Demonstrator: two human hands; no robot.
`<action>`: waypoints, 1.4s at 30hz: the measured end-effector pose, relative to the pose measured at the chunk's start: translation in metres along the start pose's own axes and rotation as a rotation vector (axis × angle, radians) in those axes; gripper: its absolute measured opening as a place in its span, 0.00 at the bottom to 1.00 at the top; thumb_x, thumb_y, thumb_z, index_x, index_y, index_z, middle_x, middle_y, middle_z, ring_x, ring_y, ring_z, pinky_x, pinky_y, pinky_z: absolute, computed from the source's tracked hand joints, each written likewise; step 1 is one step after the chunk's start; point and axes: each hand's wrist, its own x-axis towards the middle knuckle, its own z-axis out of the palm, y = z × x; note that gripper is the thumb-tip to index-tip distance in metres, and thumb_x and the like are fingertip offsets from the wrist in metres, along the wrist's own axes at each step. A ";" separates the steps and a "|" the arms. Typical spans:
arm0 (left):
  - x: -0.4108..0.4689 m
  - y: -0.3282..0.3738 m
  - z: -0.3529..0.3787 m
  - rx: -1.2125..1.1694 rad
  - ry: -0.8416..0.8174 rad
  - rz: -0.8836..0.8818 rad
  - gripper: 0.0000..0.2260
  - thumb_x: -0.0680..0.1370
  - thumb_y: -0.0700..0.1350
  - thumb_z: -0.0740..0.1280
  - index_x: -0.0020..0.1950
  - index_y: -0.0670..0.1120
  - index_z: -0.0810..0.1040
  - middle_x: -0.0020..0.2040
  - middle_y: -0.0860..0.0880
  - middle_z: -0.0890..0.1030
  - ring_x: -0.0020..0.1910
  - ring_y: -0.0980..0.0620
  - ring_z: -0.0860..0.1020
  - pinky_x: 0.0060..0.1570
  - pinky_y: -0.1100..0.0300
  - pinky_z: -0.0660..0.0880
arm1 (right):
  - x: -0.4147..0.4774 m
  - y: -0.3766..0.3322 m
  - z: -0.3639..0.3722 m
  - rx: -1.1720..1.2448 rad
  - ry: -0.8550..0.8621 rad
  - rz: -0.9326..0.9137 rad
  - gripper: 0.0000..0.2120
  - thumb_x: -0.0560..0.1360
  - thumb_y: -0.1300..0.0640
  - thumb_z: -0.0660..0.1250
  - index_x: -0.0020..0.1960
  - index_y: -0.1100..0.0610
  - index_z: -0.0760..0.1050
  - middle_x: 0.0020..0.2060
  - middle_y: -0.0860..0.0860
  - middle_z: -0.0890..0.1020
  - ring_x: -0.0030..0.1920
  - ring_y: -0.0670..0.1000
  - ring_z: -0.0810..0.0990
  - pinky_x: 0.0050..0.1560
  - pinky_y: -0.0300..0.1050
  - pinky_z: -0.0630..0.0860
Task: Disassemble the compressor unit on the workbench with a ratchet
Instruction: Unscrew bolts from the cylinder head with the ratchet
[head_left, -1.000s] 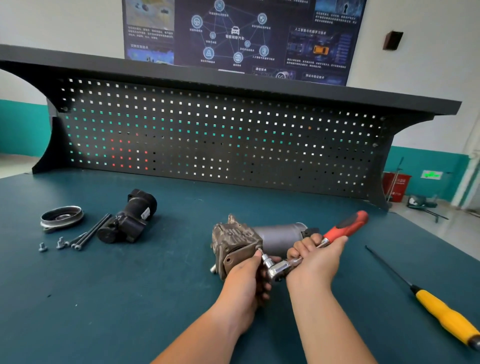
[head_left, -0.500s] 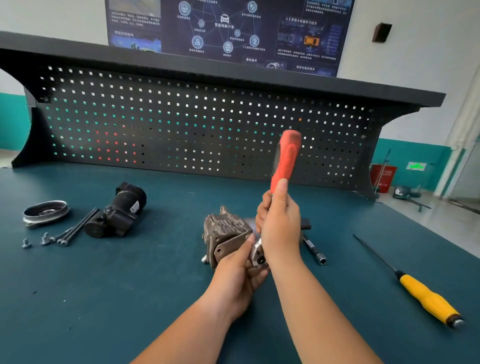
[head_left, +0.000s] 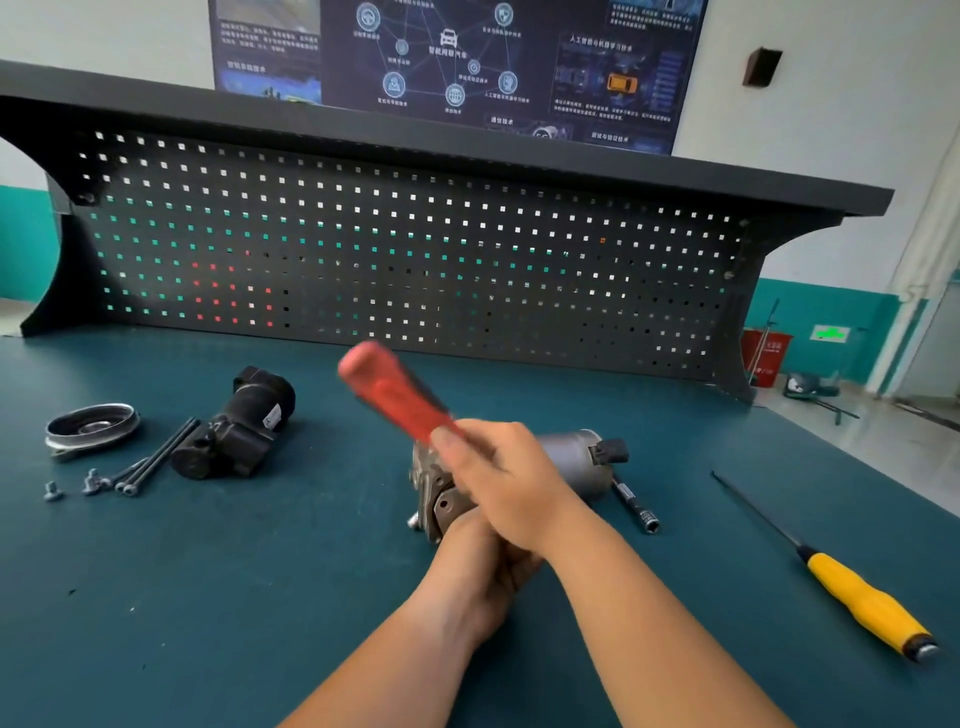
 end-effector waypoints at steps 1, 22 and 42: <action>0.000 0.000 0.001 -0.007 0.000 -0.005 0.08 0.79 0.40 0.60 0.46 0.44 0.78 0.36 0.47 0.80 0.28 0.55 0.76 0.25 0.64 0.72 | -0.003 0.002 0.000 0.141 0.113 0.017 0.17 0.73 0.42 0.59 0.30 0.49 0.70 0.22 0.43 0.65 0.24 0.41 0.62 0.29 0.36 0.59; -0.008 0.005 0.000 0.060 -0.008 -0.070 0.12 0.77 0.37 0.56 0.42 0.46 0.76 0.32 0.50 0.74 0.26 0.58 0.68 0.23 0.67 0.60 | 0.006 -0.002 0.002 -0.280 -0.108 -0.014 0.23 0.72 0.37 0.56 0.33 0.55 0.70 0.23 0.44 0.68 0.24 0.41 0.67 0.30 0.42 0.63; -0.014 0.009 0.002 0.005 -0.091 -0.151 0.11 0.79 0.43 0.62 0.39 0.45 0.80 0.35 0.47 0.79 0.32 0.54 0.79 0.33 0.63 0.76 | 0.008 0.003 -0.007 0.117 0.136 0.026 0.19 0.78 0.44 0.58 0.32 0.53 0.65 0.23 0.44 0.66 0.24 0.41 0.62 0.26 0.36 0.60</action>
